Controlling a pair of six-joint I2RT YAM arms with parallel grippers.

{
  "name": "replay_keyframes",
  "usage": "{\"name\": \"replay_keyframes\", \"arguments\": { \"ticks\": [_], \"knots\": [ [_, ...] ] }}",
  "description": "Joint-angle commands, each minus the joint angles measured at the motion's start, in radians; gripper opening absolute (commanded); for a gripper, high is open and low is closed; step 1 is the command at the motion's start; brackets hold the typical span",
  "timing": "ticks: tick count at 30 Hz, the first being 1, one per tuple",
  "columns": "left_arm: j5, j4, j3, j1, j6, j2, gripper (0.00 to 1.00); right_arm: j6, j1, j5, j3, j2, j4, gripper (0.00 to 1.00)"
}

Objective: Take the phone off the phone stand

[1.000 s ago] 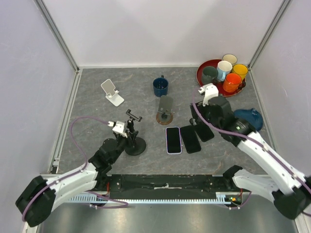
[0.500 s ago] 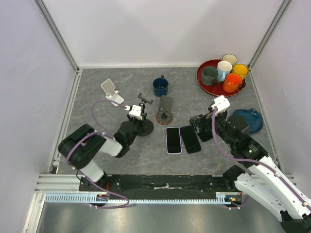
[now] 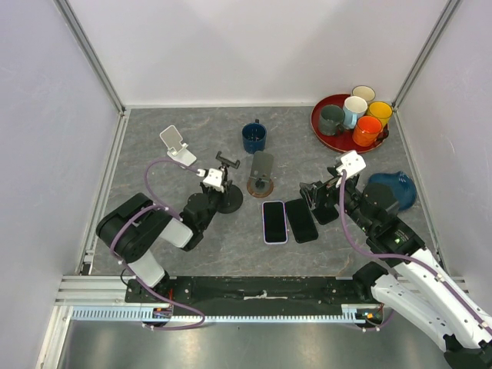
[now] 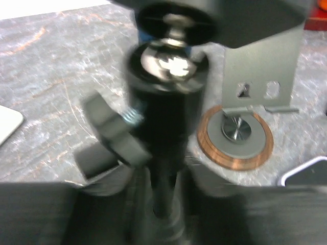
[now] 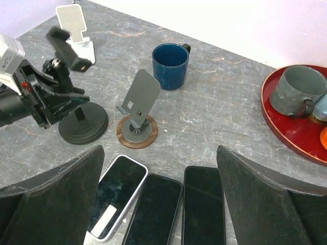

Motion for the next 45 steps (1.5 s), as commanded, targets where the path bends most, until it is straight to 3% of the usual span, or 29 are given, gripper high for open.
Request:
{"name": "replay_keyframes", "arguments": {
  "ticks": [1, 11, 15, 18, 22, 24, 25, 32, 35, 38, 45],
  "knots": [
    [0.039, 0.244, -0.047, -0.014, 0.013, -0.028, 0.43, -0.029, -0.001, -0.02, -0.007, -0.005, 0.059, 0.98],
    [0.042, 0.192, -0.111, -0.022, -0.023, -0.135, 0.65, -0.035, -0.001, -0.011, -0.002, -0.034, 0.042, 0.98],
    [0.039, 0.057, -0.131, -0.022, -0.079, -0.302, 0.71, -0.032, -0.001, -0.007, 0.007, -0.052, 0.028, 0.98],
    [0.023, -0.15, -0.133, -0.022, -0.173, -0.434, 0.72, -0.025, -0.001, 0.009, 0.021, -0.069, 0.013, 0.98],
    [-0.014, -0.612, -0.097, -0.022, -0.397, -0.788, 0.72, -0.021, -0.001, 0.068, 0.038, -0.103, -0.022, 0.98],
    [-0.036, -0.751, -0.061, -0.022, -0.439, -0.898, 0.73, -0.021, -0.001, 0.101, 0.042, -0.132, -0.04, 0.98],
    [-0.046, -0.896, -0.039, -0.022, -0.46, -0.995, 0.73, -0.021, -0.001, 0.122, 0.044, -0.143, -0.047, 0.98],
    [-0.089, -1.447, 0.197, -0.022, -0.479, -1.249, 0.8, -0.048, -0.001, 0.343, 0.045, -0.278, -0.076, 0.98],
    [-0.111, -1.591, 0.294, -0.022, -0.438, -1.302, 0.83, -0.068, -0.001, 0.435, 0.044, -0.344, -0.08, 0.98],
    [-0.123, -1.653, 0.379, -0.022, -0.354, -1.359, 0.9, -0.119, -0.001, 0.521, 0.032, -0.419, -0.062, 0.98],
    [-0.212, -1.595, 0.427, -0.022, -0.2, -1.496, 0.93, -0.165, -0.001, 0.662, -0.083, -0.586, 0.044, 0.98]
  ]
}}
